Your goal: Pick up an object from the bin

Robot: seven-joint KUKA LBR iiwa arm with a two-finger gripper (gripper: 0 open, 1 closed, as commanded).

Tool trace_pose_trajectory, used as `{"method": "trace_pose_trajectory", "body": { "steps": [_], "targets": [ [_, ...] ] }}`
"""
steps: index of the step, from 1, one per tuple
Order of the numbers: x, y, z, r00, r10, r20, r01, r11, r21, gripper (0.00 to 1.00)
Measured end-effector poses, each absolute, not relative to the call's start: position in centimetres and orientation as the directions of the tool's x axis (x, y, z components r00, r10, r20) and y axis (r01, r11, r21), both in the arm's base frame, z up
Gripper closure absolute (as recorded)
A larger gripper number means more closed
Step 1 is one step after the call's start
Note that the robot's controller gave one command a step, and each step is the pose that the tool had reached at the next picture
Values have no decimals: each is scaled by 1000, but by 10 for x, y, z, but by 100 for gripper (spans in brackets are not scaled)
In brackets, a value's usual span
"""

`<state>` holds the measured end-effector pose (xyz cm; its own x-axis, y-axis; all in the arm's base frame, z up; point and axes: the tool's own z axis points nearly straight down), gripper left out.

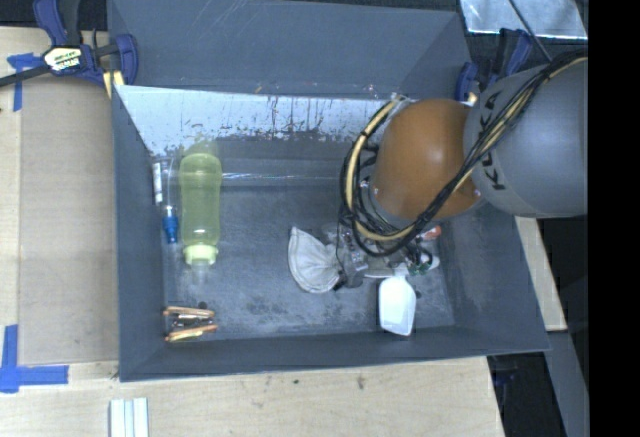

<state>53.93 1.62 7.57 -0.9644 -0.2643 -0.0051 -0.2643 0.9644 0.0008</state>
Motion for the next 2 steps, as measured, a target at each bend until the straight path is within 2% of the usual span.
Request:
{"method": "trace_pose_trajectory", "body": {
  "steps": [1,2],
  "targets": [
    [537,16,93,-964,-264,2,-264,964,1,100],
    [539,16,109,-965,-263,-3,-263,965,-1,100]
  ]
}}
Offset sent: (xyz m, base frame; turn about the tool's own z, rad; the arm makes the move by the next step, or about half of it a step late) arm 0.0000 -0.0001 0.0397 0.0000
